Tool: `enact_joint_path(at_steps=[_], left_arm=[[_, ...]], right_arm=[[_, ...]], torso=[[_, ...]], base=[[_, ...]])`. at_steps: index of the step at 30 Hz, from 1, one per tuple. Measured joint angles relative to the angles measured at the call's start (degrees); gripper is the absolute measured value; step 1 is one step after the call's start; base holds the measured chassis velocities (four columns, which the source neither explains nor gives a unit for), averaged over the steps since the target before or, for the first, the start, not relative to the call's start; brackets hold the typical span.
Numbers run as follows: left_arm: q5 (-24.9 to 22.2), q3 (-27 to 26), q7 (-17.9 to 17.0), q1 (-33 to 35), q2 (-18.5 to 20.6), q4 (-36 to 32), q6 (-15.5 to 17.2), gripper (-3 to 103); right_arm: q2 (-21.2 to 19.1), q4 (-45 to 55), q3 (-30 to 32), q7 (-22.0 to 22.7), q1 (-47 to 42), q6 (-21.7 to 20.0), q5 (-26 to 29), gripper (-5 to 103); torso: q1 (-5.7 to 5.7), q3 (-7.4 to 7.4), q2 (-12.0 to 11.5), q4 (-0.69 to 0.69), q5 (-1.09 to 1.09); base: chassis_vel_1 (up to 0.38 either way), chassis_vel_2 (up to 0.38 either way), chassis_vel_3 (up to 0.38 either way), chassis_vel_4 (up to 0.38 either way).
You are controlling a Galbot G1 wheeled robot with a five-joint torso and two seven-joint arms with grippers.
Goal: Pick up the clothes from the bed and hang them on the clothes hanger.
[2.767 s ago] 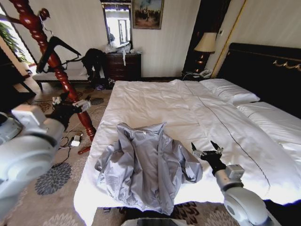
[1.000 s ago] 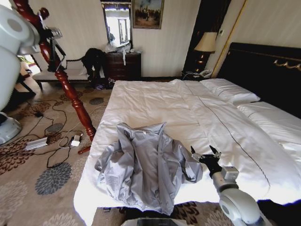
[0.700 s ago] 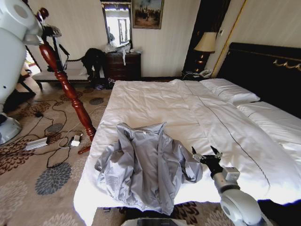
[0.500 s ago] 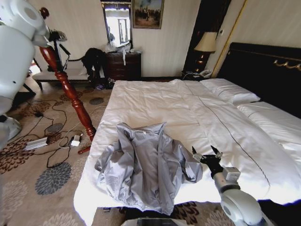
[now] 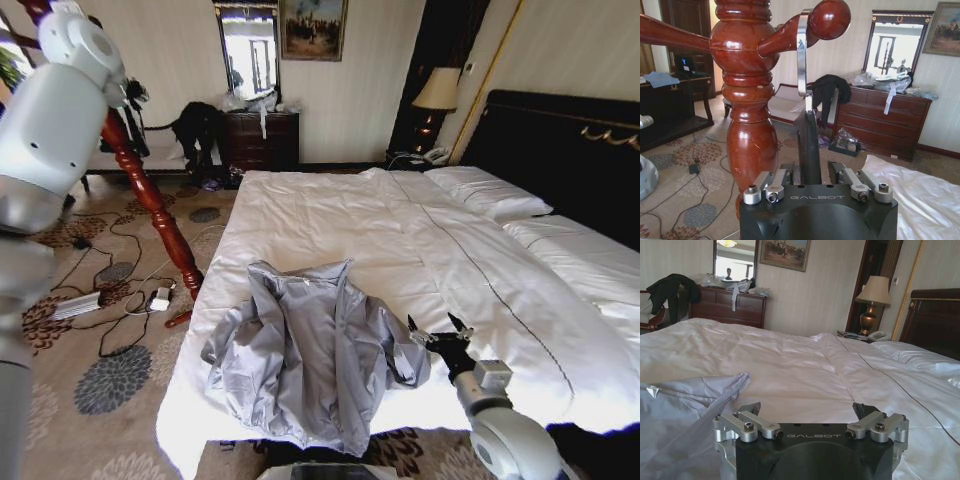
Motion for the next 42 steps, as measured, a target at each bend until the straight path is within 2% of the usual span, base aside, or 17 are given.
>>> enact_joint_path(at_steps=[1,4,6,7,18,23,27,28,30,32,33,36,37,38,40,42], left_arm=[[0.0,0.0,0.0,0.0,0.0,0.0,0.0,40],[0.5,0.0,0.0,0.1,0.5,-0.6,-0.3,23],[0.7,0.0,0.0,0.2,0.6,-0.9,-0.4,23],[0.9,-0.1,0.0,0.3,0.9,-1.6,-0.5,15],[1.8,-0.2,0.0,1.2,3.3,-5.8,-1.0,15],[1.4,-0.6,0.0,2.1,5.9,-10.9,-1.0,15],[-1.3,-3.2,0.6,6.6,11.1,-20.6,-1.2,15],[-1.3,-3.2,0.6,6.6,11.1,-20.6,-1.2,15],[-3.5,-5.4,1.4,10.6,14.0,-26.8,-1.2,15],[-4.3,-8.0,3.4,15.6,16.5,-32.8,-1.7,15],[-4.3,-8.0,3.4,15.6,16.5,-32.8,-1.7,15],[-4.4,-13.4,8.6,24.0,19.8,-39.3,-3.9,15],[-4.2,-15.6,11.4,27.7,21.1,-41.4,-5.1,15],[-4.2,-15.6,11.4,27.7,21.1,-41.4,-5.1,15],[-3.5,-17.9,16.4,33.0,23.6,-44.8,-7.9,15],[-1.2,-20.8,22.5,40.7,26.3,-48.6,-14.2,15]], right_arm=[[0.0,0.0,0.0,0.0,0.0,0.0,0.0,100],[-0.4,-0.5,0.4,0.0,0.2,0.2,0.0,100],[-0.7,-0.5,0.5,0.0,0.3,0.2,0.2,100],[-1.0,-0.5,0.7,0.0,0.6,0.2,0.5,100],[-1.3,-0.6,1.8,0.1,1.1,0.2,1.3,100],[-1.1,-0.7,1.3,0.1,1.4,0.1,1.4,100],[-0.6,-0.8,0.6,0.1,1.4,0.0,1.1,100],[-0.6,-0.8,0.6,0.1,1.4,0.0,1.1,100],[-0.5,-0.9,0.6,0.1,1.2,0.0,0.9,100],[-0.6,-1.0,0.6,0.3,1.0,0.0,1.0,100],[-0.6,-1.0,0.6,0.3,1.0,0.0,1.0,100],[-1.1,-1.0,0.8,0.5,0.5,0.0,1.2,100],[-1.3,-0.9,1.0,0.6,0.3,0.0,1.5,100],[-1.3,-0.9,1.0,0.6,0.3,0.0,1.5,100],[-1.7,-0.8,1.0,0.8,0.2,-0.1,1.8,100],[-2.1,-0.6,1.1,0.9,0.1,-0.2,2.1,100]], torso=[[0.00,0.00,0.0,0.00,0.00],[0.00,0.00,0.0,-0.02,0.02],[0.00,0.00,0.0,-0.02,0.02],[0.00,0.00,0.0,-0.01,0.01],[0.00,0.00,0.0,-0.02,0.01],[0.00,0.00,0.0,-0.02,0.03],[0.00,0.00,0.0,-0.02,0.03],[0.00,0.00,0.0,-0.02,0.03],[0.00,-0.01,0.0,0.01,0.01],[-0.01,-0.01,0.0,-0.02,0.01],[-0.01,-0.01,0.0,-0.02,0.01],[0.00,-0.01,0.0,-0.03,0.04],[0.00,-0.01,0.0,-0.03,0.02],[0.00,-0.01,0.0,-0.03,0.02],[0.00,-0.01,0.0,0.00,-0.01],[-0.01,-0.01,0.0,0.00,0.02]], base=[[0.000,0.000,0.000,0.000],[0.000,0.000,0.000,0.000],[0.000,0.000,0.000,0.000],[0.000,0.000,0.000,0.000],[0.000,0.000,0.000,0.000],[0.000,0.000,0.000,0.000],[0.000,0.000,0.000,0.000],[0.000,0.000,0.000,0.000],[0.000,0.000,0.000,0.000],[0.000,0.000,0.000,0.000],[0.000,0.000,0.000,0.000],[0.000,0.000,0.000,0.000],[0.000,0.000,0.000,0.000],[0.000,0.000,0.000,0.000],[0.000,0.000,0.000,0.000],[0.000,0.000,0.000,0.000]])
